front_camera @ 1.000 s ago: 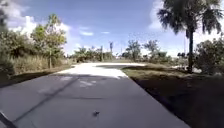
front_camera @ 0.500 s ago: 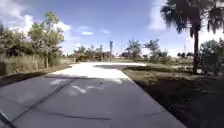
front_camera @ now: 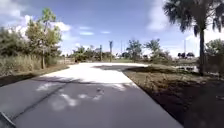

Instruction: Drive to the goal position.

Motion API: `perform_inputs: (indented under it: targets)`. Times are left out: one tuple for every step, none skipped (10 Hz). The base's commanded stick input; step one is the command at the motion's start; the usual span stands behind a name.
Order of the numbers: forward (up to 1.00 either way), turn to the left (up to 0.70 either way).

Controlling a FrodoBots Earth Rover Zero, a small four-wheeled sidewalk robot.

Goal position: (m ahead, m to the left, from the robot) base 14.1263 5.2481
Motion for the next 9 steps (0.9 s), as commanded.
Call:
perform_inputs:
  targets:
    - [0.85,0.0]
    - [0.85,0.0]
    - [0.85,0.0]
    - [0.85,0.0]
    - [0.85,0.0]
    - [0.85,0.0]
    - [0.85,0.0]
    - [0.85,0.0]
    - [0.85,0.0]
